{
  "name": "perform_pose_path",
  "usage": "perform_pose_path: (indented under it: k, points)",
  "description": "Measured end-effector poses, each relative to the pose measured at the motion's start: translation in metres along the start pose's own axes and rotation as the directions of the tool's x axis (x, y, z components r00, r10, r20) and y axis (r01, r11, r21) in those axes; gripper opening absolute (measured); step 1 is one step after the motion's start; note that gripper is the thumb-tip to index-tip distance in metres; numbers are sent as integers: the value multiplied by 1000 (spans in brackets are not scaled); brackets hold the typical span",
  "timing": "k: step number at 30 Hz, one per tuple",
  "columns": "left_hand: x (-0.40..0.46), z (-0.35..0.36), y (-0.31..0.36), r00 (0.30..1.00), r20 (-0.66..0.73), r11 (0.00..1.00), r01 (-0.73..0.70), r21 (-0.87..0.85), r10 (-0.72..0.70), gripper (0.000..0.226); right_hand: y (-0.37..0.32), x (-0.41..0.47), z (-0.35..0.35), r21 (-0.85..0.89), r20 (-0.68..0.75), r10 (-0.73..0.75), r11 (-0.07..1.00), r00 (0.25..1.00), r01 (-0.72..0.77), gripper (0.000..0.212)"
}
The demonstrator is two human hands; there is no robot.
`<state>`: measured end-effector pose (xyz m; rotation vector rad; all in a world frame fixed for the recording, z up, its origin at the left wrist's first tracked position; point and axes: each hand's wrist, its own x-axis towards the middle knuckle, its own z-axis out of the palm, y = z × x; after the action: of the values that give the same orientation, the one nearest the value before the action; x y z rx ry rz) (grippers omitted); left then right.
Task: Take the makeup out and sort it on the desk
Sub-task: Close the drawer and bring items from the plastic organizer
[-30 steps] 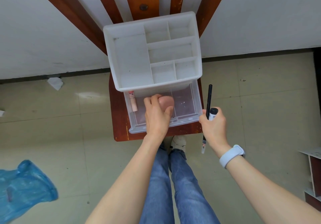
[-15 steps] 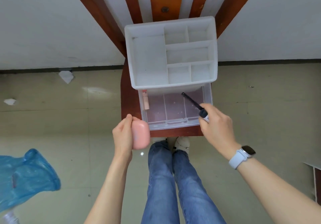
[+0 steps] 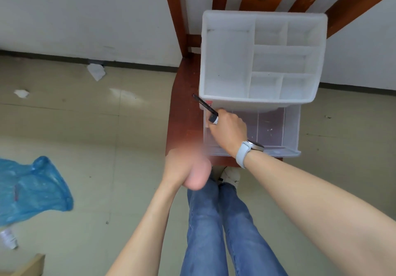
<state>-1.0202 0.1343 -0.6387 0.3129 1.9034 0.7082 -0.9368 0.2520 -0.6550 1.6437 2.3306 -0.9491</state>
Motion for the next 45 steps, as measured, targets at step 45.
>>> perform_pose_path:
  k: [45]
  points:
    - [16, 35, 72, 888, 154, 527, -388, 756, 433, 42, 114, -29, -87, -434, 153, -153, 877, 976, 205, 39]
